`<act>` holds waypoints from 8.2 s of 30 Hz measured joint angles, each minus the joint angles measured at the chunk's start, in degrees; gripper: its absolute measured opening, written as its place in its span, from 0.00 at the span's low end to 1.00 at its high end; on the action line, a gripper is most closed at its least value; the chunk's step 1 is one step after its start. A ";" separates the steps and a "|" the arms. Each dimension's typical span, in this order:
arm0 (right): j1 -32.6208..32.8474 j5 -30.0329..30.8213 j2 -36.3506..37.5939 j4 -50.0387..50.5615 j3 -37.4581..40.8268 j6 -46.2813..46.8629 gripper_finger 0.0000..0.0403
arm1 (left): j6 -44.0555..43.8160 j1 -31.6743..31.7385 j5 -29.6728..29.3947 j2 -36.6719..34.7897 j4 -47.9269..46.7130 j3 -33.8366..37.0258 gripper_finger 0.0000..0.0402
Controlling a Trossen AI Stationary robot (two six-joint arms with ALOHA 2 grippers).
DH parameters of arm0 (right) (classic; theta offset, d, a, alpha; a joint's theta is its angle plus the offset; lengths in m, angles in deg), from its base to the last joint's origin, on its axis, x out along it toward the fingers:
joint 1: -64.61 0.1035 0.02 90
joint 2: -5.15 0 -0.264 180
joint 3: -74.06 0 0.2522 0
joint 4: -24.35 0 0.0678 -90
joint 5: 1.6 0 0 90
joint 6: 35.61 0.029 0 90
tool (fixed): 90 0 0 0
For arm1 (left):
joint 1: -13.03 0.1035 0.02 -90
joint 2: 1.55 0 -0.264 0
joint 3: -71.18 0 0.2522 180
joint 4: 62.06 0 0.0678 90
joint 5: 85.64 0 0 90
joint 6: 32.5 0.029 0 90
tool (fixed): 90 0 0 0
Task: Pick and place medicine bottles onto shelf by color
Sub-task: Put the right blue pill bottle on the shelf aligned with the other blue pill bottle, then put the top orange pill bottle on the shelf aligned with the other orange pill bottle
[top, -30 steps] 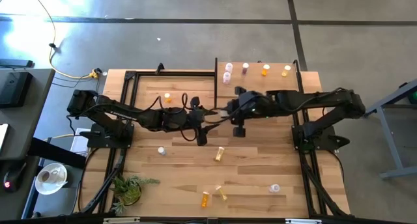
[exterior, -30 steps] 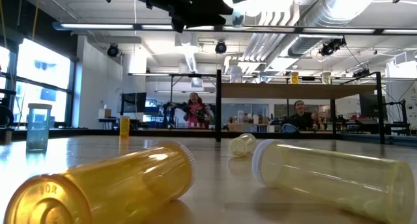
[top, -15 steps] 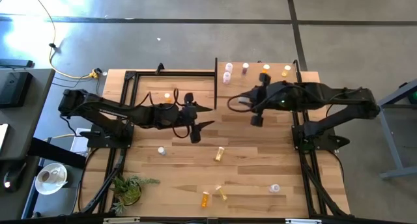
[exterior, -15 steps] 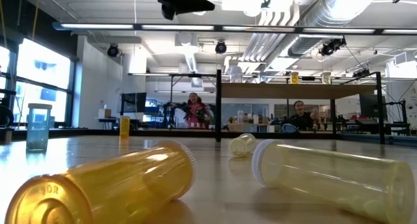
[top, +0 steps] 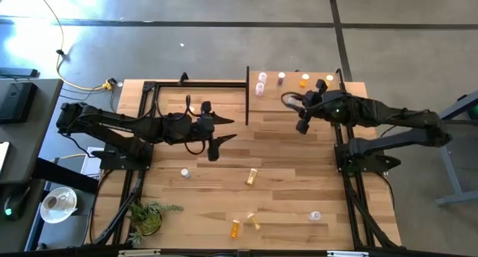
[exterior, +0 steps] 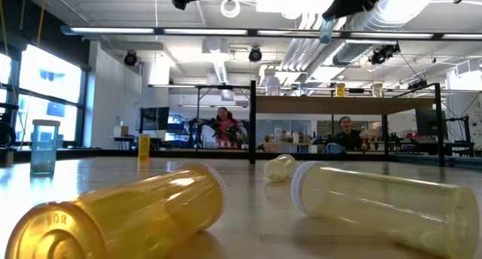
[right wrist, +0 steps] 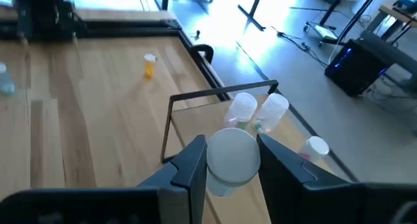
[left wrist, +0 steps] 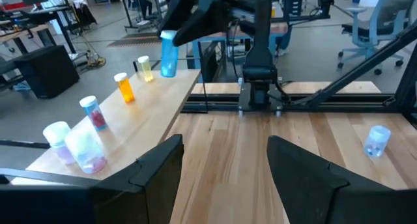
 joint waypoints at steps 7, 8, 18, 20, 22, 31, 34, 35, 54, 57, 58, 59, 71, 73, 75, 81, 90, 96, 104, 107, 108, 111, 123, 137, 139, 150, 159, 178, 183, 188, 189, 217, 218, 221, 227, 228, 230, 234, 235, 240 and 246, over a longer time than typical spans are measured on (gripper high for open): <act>-10.62 -7.55 -1.11 -8.98 6.19 1.67 0.25 | -0.01 0.00 0.00 -0.01 -0.98 0.00 0.53; -12.10 -8.40 -1.94 -9.34 6.34 1.91 0.25 | 0.01 0.00 0.00 -0.01 -1.02 0.00 0.53; -20.74 -15.42 -10.67 -14.24 6.35 2.32 0.26 | -0.01 0.00 0.00 0.01 -0.97 0.00 0.53; -21.75 -16.05 -12.22 -14.24 6.33 2.34 0.26 | -0.01 0.00 0.00 0.01 -0.99 0.00 0.53; -22.72 -17.45 -13.55 -14.37 6.25 2.89 0.26 | -0.01 0.00 0.00 0.01 -0.97 0.00 0.53; -25.65 -19.87 -15.29 -14.79 6.14 3.46 0.26 | -0.01 0.00 0.00 0.03 -0.95 0.00 0.53; -25.91 -20.19 -15.31 -14.77 6.14 3.43 0.26 | -0.02 0.00 0.00 0.03 -0.95 0.00 0.53; -25.91 -20.19 -15.46 -14.81 6.10 3.42 0.26 | -0.04 0.00 0.00 0.03 -0.95 0.00 0.53; -25.84 -18.62 -17.48 -15.25 5.97 2.98 0.26 | -0.47 0.00 0.00 0.03 -0.96 0.00 0.53; -25.84 -18.49 -17.50 -15.21 5.97 2.97 0.26 | -0.45 0.00 0.00 0.03 -1.00 0.00 0.53; -25.84 -18.46 -17.50 -15.19 5.97 2.97 0.26 | -0.45 0.00 0.00 0.03 -1.01 0.00 0.53; -25.84 -18.44 -17.50 -15.18 5.97 2.97 0.26 | -0.45 0.00 0.00 0.03 -1.05 0.00 0.53; -25.84 -17.19 -17.66 -15.07 6.22 2.95 0.42 | -0.47 0.00 0.00 0.03 -1.85 0.00 0.53; -25.84 -17.15 -17.68 -15.12 6.21 2.95 0.45 | -0.46 0.00 0.01 0.03 -2.15 0.00 0.53; -25.84 -17.15 -17.61 -15.62 6.21 2.95 0.46 | -0.47 0.00 0.00 0.03 -2.57 0.00 0.53; -25.84 -17.61 -16.41 -16.63 6.21 2.95 0.47 | -0.62 0.00 -0.61 0.03 -6.32 0.00 0.53; -25.01 -17.66 -9.96 -15.98 6.14 3.86 0.47 | -5.23 0.45 -11.17 0.03 -18.36 0.00 0.53; -19.67 -17.74 -6.67 -14.22 6.14 3.38 0.47 | -15.46 3.45 -16.23 0.03 -27.20 2.91 0.53; -13.25 -17.40 -6.09 -12.64 6.12 2.00 0.47 | -25.63 7.64 -17.59 -0.34 -21.76 13.60 0.53; -12.01 -17.36 -6.09 -12.23 6.12 1.90 0.47 | -31.10 9.76 -17.11 -0.34 -19.11 16.44 0.53; -11.78 -17.37 -6.09 -12.23 6.12 1.90 0.47 | -33.07 10.57 -17.07 -0.34 -19.03 17.23 0.53; -11.44 -17.35 -6.09 -12.26 6.12 1.90 0.47 | -38.59 12.78 -17.20 0.18 -18.35 19.03 0.53; -11.46 -17.22 -6.11 -12.32 6.12 1.91 0.47 | -48.06 16.97 -17.12 6.80 -18.39 21.42 0.53; -11.46 -17.24 -6.11 -12.32 6.10 2.10 0.47 | -55.57 21.13 -20.73 14.53 -18.33 21.42 0.53; -11.46 -17.24 -6.11 -12.32 6.10 2.10 0.47 | -55.58 22.14 -20.91 15.60 -17.86 21.42 0.53; -11.46 -17.26 -6.14 -12.32 6.08 2.10 0.47 | -52.55 27.15 -21.02 22.20 -9.46 21.38 0.53; -11.46 -17.26 -6.14 -12.33 6.08 2.10 0.47 | -52.09 27.58 -21.10 23.49 -9.10 21.29 0.47; -11.45 -17.37 -6.14 -12.30 6.08 3.69 0.47 | -40.55 25.96 -17.96 22.65 -9.52 20.77 0.23; -9.49 -17.35 -6.14 -12.30 6.08 3.61 0.47 | -33.60 22.78 -8.82 20.15 -10.28 18.84 0.23; -6.31 -17.39 -6.14 -12.26 6.08 3.56 0.47 | -27.12 18.96 -2.42 16.38 -9.86 16.19 0.23; -5.62 -17.39 -6.14 -12.26 6.08 3.56 0.47 | -25.57 17.93 -1.19 15.84 -9.85 15.63 0.23; 12.20 -18.22 -19.38 -24.21 6.21 2.38 0.47 | -15.06 -0.94 1.27 13.23 -9.06 3.58 0.23; 12.39 -18.21 -20.16 -25.33 6.21 1.80 0.47 | -15.74 -0.96 0.92 13.23 -8.97 3.58 0.23; 12.56 -18.22 -22.17 -28.24 6.21 0.94 0.47 | -16.60 -1.04 -0.83 13.59 -8.61 3.58 0.23; 12.54 -18.19 -25.18 -32.33 6.23 -0.12 0.47 | -16.54 -1.65 -1.25 15.74 -5.95 3.58 0.23; 12.53 -18.20 -25.64 -32.65 6.23 -0.11 0.47 | -16.53 -1.75 -1.20 16.31 -5.00 3.58 0.23; 12.49 -18.20 -26.61 -33.69 6.23 -0.22 0.47 | -16.55 -2.01 -1.09 16.93 -4.71 3.58 0.23; 12.47 -18.20 -28.59 -35.93 6.23 -0.17 0.47 | -16.53 -1.99 -0.91 18.44 -1.91 3.58 0.23; 12.47 -18.20 -28.97 -36.64 6.23 -0.11 0.47 | -16.53 -1.99 -0.84 18.80 -1.23 3.58 0.23; 12.41 -18.20 -29.95 -38.21 6.23 -0.09 0.47 | -16.53 -1.97 -0.83 19.22 0.98 3.58 0.23; 12.41 -18.20 -29.96 -41.93 6.23 -0.19 0.47 | -15.12 -1.97 -0.07 19.22 2.02 2.86 0.23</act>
